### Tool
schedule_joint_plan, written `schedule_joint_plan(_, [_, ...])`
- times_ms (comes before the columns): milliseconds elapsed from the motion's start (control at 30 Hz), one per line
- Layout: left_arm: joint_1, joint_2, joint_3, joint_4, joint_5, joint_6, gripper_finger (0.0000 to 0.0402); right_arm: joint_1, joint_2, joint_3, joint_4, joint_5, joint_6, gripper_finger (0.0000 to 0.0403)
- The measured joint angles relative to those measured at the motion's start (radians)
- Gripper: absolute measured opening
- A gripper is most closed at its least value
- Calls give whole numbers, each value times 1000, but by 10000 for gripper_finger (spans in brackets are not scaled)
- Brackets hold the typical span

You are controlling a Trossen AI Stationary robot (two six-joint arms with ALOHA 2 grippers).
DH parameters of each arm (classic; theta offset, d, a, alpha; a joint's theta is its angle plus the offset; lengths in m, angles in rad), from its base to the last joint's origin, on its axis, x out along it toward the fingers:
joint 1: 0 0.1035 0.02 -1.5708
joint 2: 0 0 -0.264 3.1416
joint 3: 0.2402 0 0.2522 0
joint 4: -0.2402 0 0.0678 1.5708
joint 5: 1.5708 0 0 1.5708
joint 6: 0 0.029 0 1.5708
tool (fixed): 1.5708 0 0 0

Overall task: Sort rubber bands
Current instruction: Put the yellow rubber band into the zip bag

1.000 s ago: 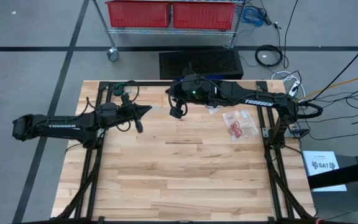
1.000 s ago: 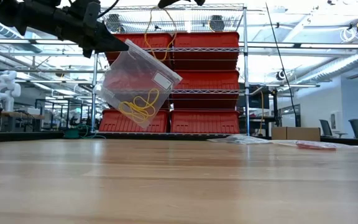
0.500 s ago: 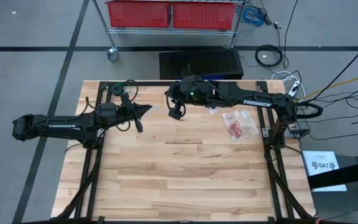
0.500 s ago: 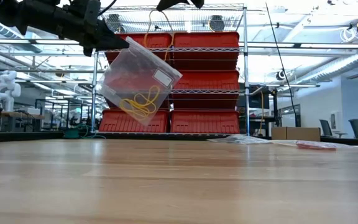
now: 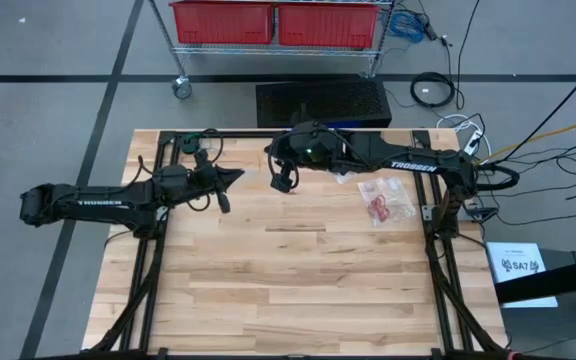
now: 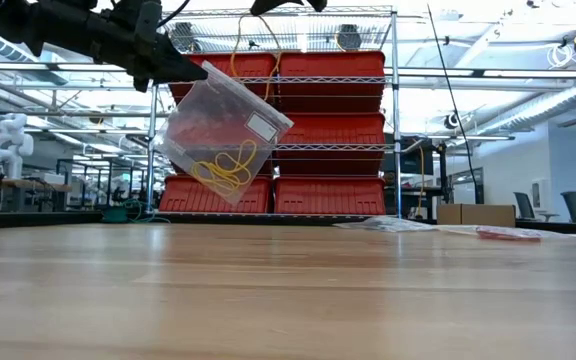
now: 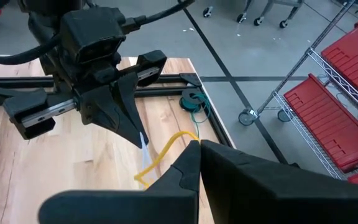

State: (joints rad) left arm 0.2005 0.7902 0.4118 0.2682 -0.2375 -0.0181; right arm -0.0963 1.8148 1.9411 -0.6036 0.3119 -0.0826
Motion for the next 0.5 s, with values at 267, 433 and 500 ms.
schedule_joint_plan(267, [0, 0, 0, -1, 0, 0, 0, 0, -14, 1, 7, 0, 1, 0])
schedule_joint_plan(433, [0, 0, 0, -1, 0, 0, 0, 8, -14, 1, 8, 0, 5, 0])
schedule_joint_plan(500, [0, 0, 0, 0, 0, 0, 0, 14, -14, 1, 10, 0, 5, 0])
